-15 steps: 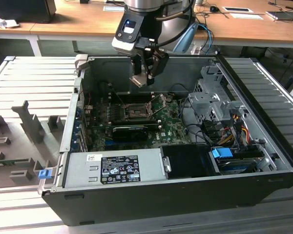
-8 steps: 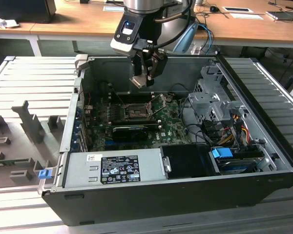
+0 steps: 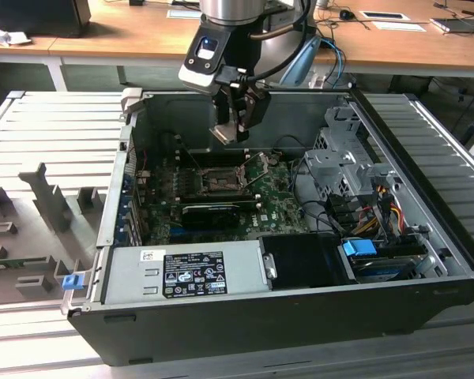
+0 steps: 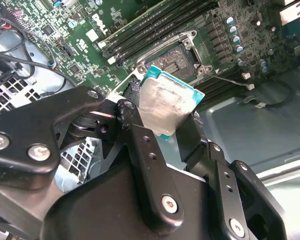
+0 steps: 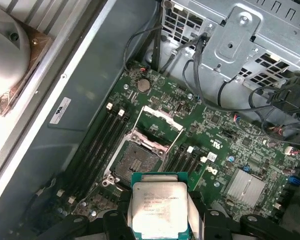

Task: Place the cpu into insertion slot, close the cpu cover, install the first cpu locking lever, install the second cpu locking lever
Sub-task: 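Place the cpu into insertion slot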

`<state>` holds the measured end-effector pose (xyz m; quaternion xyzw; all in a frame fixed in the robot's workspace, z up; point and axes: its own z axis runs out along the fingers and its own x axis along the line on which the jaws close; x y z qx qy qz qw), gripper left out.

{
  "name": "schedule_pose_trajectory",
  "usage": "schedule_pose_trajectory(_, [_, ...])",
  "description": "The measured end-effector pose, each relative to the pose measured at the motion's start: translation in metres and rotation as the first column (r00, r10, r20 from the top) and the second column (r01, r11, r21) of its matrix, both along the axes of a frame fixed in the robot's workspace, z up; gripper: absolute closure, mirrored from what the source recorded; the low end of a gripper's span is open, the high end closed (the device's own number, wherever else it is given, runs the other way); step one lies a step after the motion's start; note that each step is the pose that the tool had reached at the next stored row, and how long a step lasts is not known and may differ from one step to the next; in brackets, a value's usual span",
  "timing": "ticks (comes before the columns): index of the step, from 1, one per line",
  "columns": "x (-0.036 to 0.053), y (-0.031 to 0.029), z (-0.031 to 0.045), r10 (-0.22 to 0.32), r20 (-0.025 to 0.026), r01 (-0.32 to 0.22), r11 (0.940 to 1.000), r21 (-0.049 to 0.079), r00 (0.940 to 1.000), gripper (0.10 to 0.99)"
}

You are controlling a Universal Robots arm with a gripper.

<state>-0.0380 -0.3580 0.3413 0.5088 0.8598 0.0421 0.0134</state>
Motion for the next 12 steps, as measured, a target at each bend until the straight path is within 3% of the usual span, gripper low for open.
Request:
schedule_pose_trajectory(5, [-0.0001,0.0000,-0.0018,-0.028,-0.0001,0.028,0.9996,0.000,0.9996,0.557])
schedule_pose_trajectory(8, [-0.0001,0.0000,-0.0042,-0.102,0.0000,0.102,0.9948,0.000,0.9948,0.557])
schedule_pose_trajectory(12, [-0.0014,0.0000,-0.0066,-0.148,-0.0001,0.148,0.9890,0.000,0.9890,0.557])
